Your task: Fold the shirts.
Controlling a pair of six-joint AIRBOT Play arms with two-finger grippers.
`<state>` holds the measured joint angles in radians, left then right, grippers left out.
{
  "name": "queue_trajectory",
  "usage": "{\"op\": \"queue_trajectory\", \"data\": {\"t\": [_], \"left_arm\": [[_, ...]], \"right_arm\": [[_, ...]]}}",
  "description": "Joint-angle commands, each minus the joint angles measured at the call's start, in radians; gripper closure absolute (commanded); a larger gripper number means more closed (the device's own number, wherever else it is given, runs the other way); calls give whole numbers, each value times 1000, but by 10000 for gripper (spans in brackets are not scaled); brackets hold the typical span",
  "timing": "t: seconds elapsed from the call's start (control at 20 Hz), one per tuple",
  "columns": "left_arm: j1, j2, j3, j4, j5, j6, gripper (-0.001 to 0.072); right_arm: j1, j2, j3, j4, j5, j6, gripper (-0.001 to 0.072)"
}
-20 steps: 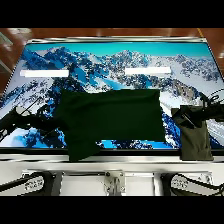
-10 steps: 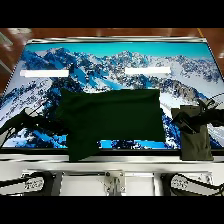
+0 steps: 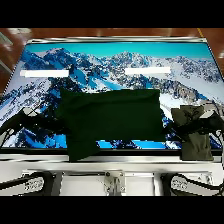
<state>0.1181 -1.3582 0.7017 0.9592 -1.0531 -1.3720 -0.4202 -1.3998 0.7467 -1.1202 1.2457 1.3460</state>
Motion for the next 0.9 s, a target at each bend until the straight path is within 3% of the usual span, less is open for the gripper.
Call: {"op": "queue_trajectory", "data": {"t": [0.0,0.1,0.25,0.35,0.4,0.6,0.75,0.85], "left_arm": [[0,8,1,-4,-2,3,660],[0,10,1,-4,-2,3,660],[0,16,2,-3,-1,3,660],[0,18,14,-3,-1,3,660],[0,24,25,-3,-2,8,661],[0,170,169,18,-5,45,662],[4,387,419,21,0,78,661],[24,516,637,21,27,78,661]], "right_arm": [[79,-16,-19,14,-60,40,41],[116,-24,-19,18,-77,77,136],[143,-25,-19,55,-79,90,181],[143,-24,-18,85,-75,89,615],[143,-20,-18,114,-68,67,648],[143,85,92,251,37,-134,648],[143,269,357,323,89,-248,648],[143,404,595,305,24,-250,648]]}}
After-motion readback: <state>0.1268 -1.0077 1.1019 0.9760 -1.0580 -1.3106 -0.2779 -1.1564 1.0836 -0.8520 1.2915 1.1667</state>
